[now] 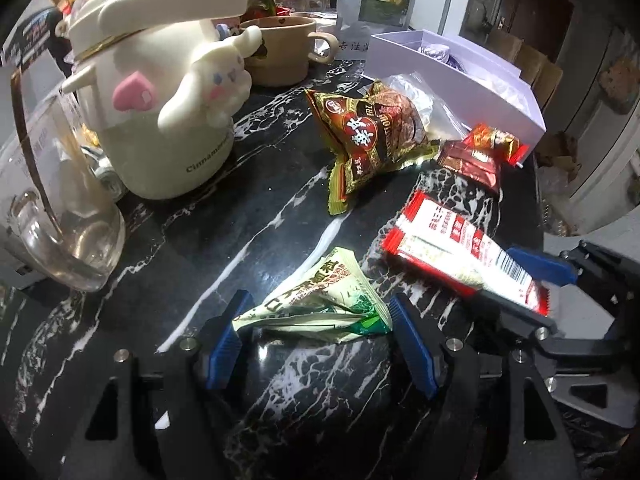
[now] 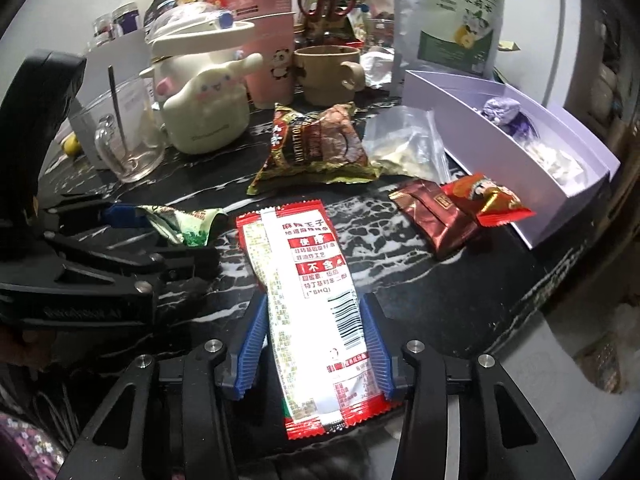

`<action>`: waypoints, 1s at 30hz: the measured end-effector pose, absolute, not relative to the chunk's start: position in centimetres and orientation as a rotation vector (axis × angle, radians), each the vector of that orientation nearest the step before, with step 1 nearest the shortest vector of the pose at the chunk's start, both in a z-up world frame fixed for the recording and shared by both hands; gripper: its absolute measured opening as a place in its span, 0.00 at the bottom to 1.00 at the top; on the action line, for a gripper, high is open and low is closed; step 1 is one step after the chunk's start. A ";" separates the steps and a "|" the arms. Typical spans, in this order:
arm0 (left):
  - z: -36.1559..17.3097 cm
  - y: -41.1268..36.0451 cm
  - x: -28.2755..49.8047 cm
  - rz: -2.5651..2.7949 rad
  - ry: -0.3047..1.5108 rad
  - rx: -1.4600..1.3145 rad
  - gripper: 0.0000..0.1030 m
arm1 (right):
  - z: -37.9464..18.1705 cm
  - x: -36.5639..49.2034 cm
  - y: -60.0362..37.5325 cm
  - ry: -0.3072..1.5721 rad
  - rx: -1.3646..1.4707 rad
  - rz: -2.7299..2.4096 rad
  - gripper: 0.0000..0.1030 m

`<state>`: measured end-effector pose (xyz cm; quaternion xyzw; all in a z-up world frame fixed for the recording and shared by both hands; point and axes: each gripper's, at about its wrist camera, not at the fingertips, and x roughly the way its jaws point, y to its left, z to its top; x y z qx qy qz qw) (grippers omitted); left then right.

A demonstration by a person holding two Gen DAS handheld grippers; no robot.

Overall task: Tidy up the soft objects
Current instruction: 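Grasp the green wrapper with the left gripper while the right grasps the red-and-white packet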

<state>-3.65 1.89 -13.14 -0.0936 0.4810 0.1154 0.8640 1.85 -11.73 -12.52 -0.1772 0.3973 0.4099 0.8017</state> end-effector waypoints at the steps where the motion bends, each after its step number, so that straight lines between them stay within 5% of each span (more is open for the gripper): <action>1: -13.2 1.9 -3.8 0.243 1.000 -0.200 0.68 | -12.5 1.9 -11.8 0.853 -0.376 0.877 0.45; 6: -13.1 2.2 -4.3 0.219 0.963 -0.225 0.57 | -12.5 1.9 -11.7 0.847 -0.380 0.879 0.45; 7: -13.0 2.2 -4.4 0.218 0.957 -0.224 0.42 | -12.5 1.9 -11.6 0.845 -0.381 0.879 0.44; 30: -10.2 2.1 -5.8 0.161 0.895 -0.290 0.42 | -10.3 1.6 -12.7 0.828 -0.273 0.897 0.44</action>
